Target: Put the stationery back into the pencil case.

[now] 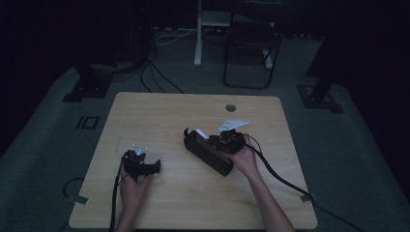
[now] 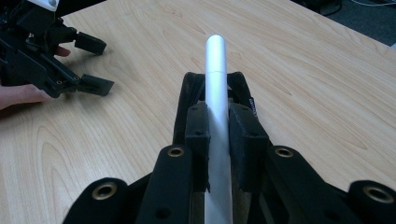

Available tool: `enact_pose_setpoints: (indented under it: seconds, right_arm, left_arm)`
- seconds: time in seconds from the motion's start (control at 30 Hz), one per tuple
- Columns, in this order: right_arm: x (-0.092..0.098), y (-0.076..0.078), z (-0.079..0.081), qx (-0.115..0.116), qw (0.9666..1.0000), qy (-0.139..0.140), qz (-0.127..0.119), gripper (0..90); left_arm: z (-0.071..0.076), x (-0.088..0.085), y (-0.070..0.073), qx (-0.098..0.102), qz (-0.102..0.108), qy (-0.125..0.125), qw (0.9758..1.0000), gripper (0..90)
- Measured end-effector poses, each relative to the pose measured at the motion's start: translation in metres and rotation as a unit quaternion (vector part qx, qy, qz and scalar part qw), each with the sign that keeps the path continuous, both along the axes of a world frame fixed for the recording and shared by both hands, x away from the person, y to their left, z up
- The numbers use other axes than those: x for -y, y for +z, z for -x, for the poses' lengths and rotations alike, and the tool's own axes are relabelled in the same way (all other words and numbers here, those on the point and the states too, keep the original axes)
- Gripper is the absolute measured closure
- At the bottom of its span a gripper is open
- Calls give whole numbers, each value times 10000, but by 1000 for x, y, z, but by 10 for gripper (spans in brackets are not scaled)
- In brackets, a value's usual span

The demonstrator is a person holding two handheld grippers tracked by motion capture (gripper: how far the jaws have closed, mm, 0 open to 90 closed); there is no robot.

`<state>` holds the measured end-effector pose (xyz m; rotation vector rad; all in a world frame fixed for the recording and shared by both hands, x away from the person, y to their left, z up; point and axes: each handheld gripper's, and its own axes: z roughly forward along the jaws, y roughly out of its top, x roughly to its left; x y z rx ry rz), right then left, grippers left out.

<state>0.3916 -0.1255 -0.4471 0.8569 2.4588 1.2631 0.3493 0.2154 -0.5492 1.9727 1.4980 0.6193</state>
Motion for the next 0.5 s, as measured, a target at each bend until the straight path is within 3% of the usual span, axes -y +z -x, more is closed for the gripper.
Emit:
enact_pose_setpoints:
  seconds: [0.5]
  right_arm:
    - [-4, -6, -2, -61, 10000, 3, 48, 788]
  left_arm:
    - [0, 0, 0, 3, 1, 2, 10000, 28]
